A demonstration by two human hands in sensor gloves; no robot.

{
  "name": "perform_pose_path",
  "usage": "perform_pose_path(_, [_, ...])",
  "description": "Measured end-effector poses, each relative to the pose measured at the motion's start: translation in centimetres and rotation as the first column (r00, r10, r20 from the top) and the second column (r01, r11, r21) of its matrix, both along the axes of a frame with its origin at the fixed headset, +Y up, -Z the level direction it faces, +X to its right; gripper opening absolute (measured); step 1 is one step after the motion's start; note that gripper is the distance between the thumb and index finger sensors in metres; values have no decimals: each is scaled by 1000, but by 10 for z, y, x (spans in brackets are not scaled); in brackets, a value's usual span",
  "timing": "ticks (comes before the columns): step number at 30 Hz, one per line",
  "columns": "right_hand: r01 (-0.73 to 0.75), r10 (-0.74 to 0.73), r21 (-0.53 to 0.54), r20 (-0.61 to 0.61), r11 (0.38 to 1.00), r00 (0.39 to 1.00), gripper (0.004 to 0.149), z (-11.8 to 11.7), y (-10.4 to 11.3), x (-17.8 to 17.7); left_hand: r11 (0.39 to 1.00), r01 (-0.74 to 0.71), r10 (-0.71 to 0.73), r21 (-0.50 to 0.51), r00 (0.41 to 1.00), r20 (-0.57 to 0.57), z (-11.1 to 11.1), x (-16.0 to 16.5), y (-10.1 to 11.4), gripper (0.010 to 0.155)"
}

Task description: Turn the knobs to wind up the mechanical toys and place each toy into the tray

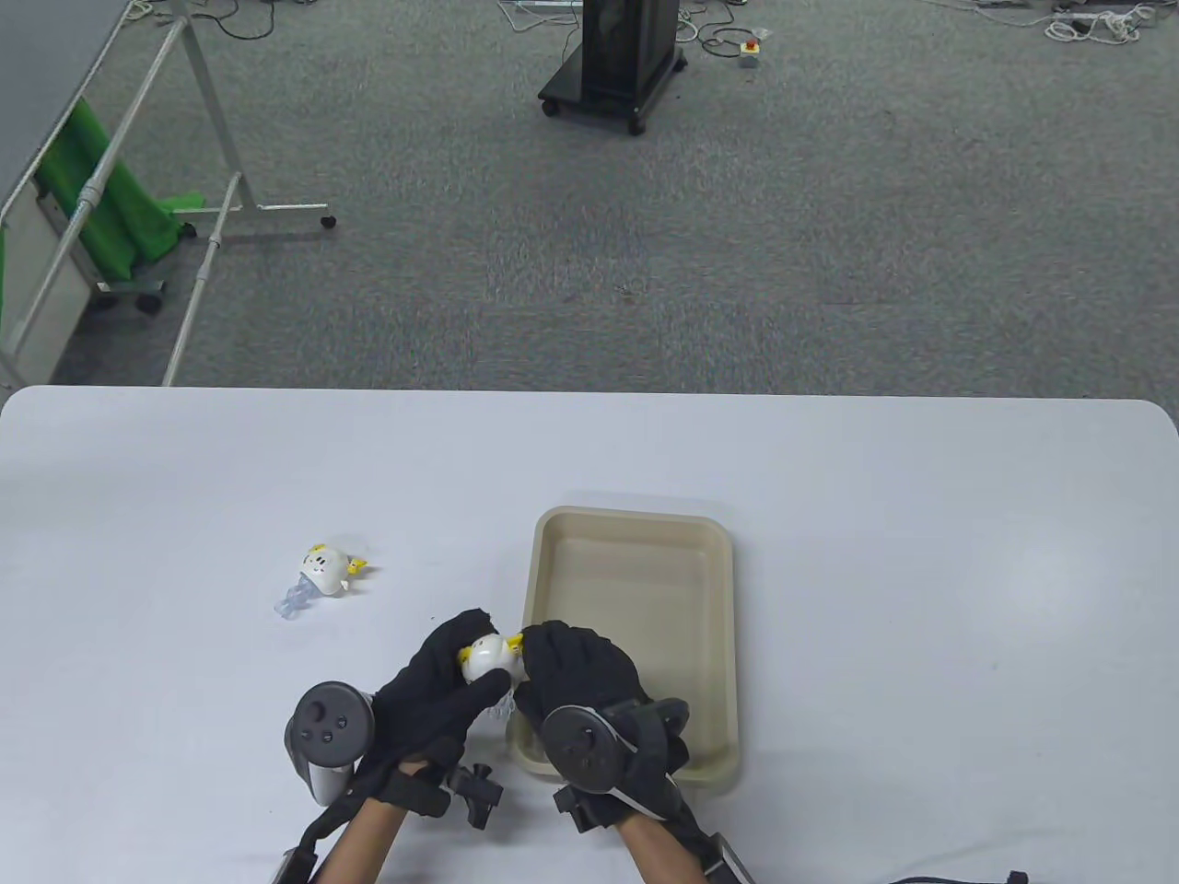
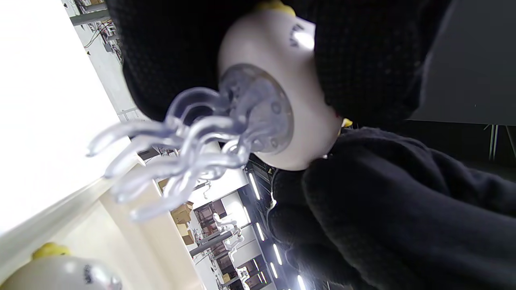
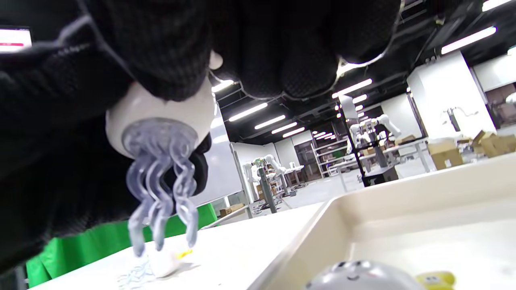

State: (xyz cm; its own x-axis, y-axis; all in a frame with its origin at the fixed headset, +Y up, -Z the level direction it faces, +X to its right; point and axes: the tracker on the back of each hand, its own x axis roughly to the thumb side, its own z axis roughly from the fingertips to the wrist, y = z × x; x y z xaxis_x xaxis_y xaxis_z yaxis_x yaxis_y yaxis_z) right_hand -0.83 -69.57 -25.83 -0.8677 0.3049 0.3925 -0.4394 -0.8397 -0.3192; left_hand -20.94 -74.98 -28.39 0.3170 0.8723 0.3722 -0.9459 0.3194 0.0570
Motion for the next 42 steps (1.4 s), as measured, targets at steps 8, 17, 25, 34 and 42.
perform_pose_path(8, [-88, 86, 121, 29, 989, 996, 50, 4, 2, -4, 1000, -15, 15, -13, 1000, 14, 1, 2, 0, 73])
perform_pose_path(17, [301, -315, -205, -39, 931, 948, 42, -21, -4, 25, 1000, 8, -8, 0, 999, 44, 1, 5, 2, 73])
perform_pose_path(25, [757, -666, -537, 413, 373, 621, 40, -37, -44, 49, 996, 84, -86, 24, 993, 80, 2, 14, 4, 73])
perform_pose_path(34, [732, -694, -593, 371, 334, 617, 42, -41, -44, 51, 998, 62, -62, 3, 997, 46, 2, 11, 2, 72])
perform_pose_path(42, [431, -428, -287, 75, 855, 900, 61, -23, -3, 37, 1000, 9, -9, -8, 1000, 1, 0, 0, 2, 73])
